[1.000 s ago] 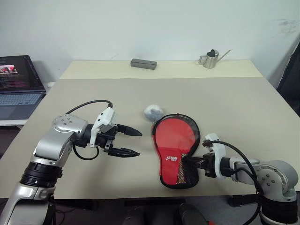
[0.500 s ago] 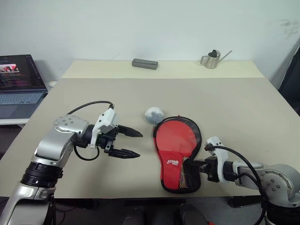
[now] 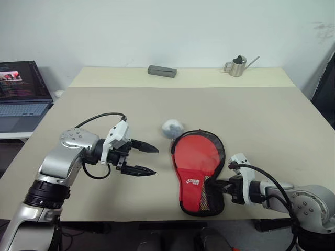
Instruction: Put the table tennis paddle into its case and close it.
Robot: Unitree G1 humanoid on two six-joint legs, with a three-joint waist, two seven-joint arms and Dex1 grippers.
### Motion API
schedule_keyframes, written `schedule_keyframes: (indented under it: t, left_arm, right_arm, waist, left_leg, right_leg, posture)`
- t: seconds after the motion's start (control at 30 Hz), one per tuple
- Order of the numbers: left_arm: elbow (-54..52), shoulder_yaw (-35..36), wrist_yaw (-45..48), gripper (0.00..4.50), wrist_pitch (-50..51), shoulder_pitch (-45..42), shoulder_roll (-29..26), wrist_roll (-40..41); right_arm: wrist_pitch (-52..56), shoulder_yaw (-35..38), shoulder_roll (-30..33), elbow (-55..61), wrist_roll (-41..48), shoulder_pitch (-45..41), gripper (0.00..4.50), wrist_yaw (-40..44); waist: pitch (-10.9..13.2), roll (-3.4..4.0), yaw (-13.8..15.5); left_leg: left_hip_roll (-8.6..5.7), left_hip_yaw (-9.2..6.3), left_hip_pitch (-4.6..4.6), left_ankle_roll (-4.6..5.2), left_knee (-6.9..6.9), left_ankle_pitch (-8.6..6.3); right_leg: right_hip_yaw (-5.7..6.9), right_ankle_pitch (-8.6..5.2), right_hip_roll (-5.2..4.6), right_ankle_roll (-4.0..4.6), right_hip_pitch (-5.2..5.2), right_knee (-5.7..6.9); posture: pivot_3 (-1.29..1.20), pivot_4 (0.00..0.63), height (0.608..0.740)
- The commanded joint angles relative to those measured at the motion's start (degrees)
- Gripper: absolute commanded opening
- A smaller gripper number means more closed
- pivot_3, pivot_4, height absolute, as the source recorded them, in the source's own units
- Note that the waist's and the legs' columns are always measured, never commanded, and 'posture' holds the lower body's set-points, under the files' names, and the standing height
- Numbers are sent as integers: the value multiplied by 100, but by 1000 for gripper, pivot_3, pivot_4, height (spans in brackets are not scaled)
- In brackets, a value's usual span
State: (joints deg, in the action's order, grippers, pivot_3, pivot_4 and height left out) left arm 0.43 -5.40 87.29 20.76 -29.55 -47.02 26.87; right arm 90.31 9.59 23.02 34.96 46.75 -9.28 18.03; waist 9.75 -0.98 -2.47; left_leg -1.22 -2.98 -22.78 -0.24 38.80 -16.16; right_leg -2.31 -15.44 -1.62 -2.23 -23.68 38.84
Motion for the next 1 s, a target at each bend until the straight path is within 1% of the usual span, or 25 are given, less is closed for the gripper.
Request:
schedule_keyframes:
  t: [0.03,0.2,0.37,0.47,0.57,0.67,0.87,1.0]
  left_arm:
    - [22,17,232,3743,-85,-164,-51,32]
    - [89,-30,239,3743,-122,-224,-29,13]
    - [95,-53,223,3743,-133,-227,-31,31]
    - [84,-61,205,3743,-133,-217,-26,39]
    - [52,-62,182,3743,-121,-194,-19,51]
    - [25,-51,152,3743,-105,-168,-4,70]
    - [31,-63,124,3743,-105,-153,34,65]
    - [83,-77,111,3743,-117,-192,78,42]
  right_arm:
    - [219,-165,46,93,294,216,28,39]
    - [219,-216,-9,113,179,170,28,-114]
    - [219,-54,-164,-39,119,93,28,-337]
    - [219,107,-227,-168,-97,-21,764,-555]
    - [204,414,-330,-249,-393,-138,1684,-823]
    - [142,659,-144,-179,-570,-136,2619,-876]
    - [12,997,160,167,-482,-108,4467,-676]
    - [-796,918,681,46,-844,-239,4467,-540]
  waist:
    - [0,0,5]
    - [0,0,6]
    - [-1,-2,3]
    - [-1,-2,3]
    - [-4,-6,2]
    - [-4,-7,14]
    - [-7,-12,113]
    - [-4,-12,90]
  left_leg:
    - [0,0,0,0,0,0]
    - [0,0,1,0,0,0]
    - [0,1,4,0,0,0]
    - [1,1,19,0,0,0]
    - [1,1,40,0,0,0]
    - [-3,6,63,0,0,1]
    - [-12,0,83,13,6,10]
    - [-13,0,82,13,0,9]
  right_leg:
    - [0,0,0,0,0,0]
    - [0,0,0,0,1,0]
    - [-1,0,0,0,1,2]
    - [-1,0,0,1,16,3]
    - [-1,0,0,1,37,3]
    - [-1,-1,1,-2,55,3]
    - [-2,-9,0,-36,94,-16]
    - [-3,-8,-8,-32,97,-26]
  posture:
    - [0,150,740]
    - [0,150,740]
    - [0,150,740]
    - [0,150,740]
    - [0,150,740]
    - [0,150,740]
    - [0,150,740]
    - [0,150,740]
